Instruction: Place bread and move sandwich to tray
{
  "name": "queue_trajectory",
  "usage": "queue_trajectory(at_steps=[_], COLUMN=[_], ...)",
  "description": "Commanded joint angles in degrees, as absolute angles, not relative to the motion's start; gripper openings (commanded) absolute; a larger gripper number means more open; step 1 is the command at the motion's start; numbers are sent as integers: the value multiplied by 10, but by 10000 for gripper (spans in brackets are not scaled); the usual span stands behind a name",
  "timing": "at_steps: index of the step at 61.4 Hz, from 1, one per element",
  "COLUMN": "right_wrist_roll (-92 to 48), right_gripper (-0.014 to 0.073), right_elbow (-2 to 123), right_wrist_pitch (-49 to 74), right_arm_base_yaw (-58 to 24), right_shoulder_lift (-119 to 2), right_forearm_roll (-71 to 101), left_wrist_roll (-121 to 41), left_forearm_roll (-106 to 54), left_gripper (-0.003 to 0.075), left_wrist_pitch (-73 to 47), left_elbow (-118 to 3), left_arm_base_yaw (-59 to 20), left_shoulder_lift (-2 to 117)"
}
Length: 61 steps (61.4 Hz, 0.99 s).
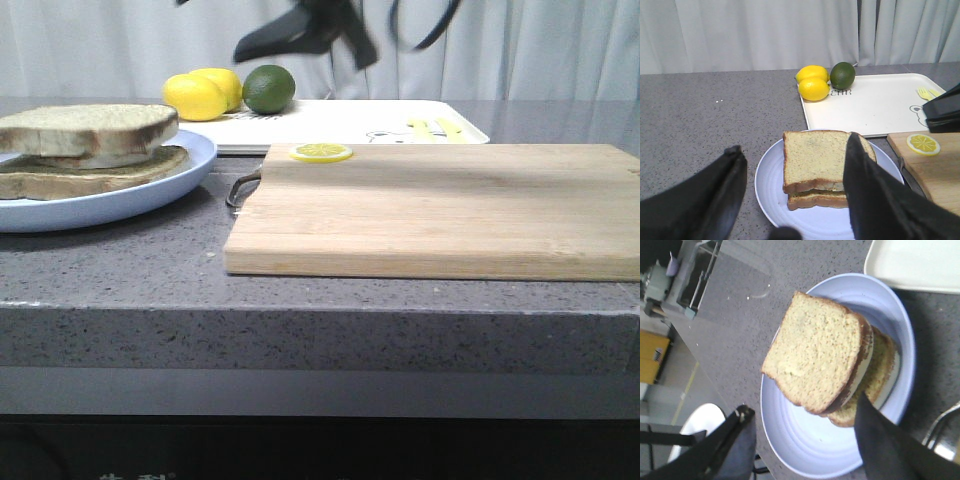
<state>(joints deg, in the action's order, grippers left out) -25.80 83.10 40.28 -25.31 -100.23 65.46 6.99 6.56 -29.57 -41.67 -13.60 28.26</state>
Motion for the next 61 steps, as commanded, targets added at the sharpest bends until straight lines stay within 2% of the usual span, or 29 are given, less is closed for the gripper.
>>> queue_trajectory(at_steps=[1, 14, 19, 39, 61], right_wrist_roll=[-251, -106, -66, -57, -57], right_gripper=[457, 456, 456, 456, 456], right_elbow=[847, 847, 847, 733, 603], right_wrist_pitch=[449, 535, 574, 540, 523], right_arm_base_yaw=[-240, -253, -255, -255, -255], right_shoulder_lift=[-920, -787, -736, -539, -422], right_forearm_roll=[579, 259, 188, 101, 71], left_wrist_roll=[70, 70, 70, 70, 87], left_forearm_roll=[69, 69, 70, 70, 104], left_gripper=[419, 419, 419, 419, 421], left_wrist_pitch=[-250, -234, -233, -246, -369], left_elbow=[-432, -432, -432, -436, -494], left_arm_base_yaw=[-139, -139, -139, -139, -128], left_shoulder_lift=[290, 290, 290, 290, 300])
